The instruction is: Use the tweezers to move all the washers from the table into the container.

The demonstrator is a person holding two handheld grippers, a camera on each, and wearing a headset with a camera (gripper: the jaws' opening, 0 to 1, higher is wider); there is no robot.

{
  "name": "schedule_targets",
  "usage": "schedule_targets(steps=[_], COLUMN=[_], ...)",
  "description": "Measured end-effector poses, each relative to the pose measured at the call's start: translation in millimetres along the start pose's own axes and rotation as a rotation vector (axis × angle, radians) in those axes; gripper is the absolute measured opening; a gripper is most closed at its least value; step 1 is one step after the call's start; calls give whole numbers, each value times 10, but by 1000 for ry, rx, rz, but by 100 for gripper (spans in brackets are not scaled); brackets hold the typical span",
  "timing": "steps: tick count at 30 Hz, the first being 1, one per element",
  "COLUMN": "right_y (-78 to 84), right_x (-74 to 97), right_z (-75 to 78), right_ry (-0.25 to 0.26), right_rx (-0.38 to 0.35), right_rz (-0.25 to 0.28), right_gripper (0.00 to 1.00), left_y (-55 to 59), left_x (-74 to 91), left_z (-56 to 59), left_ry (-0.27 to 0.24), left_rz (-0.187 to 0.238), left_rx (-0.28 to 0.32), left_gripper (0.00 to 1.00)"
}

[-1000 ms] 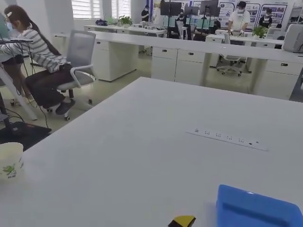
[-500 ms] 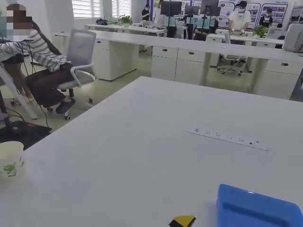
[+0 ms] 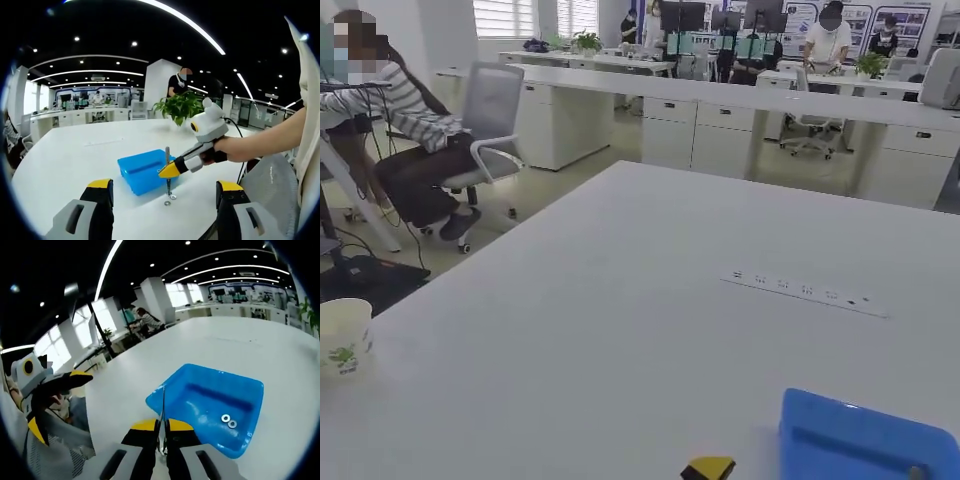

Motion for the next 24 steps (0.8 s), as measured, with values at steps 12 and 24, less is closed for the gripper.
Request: schedule_targets(steps=[12,24], right_y=[-383,-666], right_x=[148,119], right_z=[-123,29], right_ry=[-27,-2], right_rx=[-82,-99], right_rz=[126,194], right_gripper=[2,3], left_y=[6,7], left_x=[4,12], left_z=[10,9], left_ry=[3,2], left_rz=[-2,-2], left_rx=[-3,-2], left_gripper=[86,85])
Point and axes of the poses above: the centre of the closed fingertips' face, and the gripper's own axes: x roughly backward along the fingers, z roughly to its right, y roughly out of its underside, the point moved 3 cm from there along x, roughly backward along the fingers, and after that the axes turned 6 degrees about -y, right-handed, at the moved point
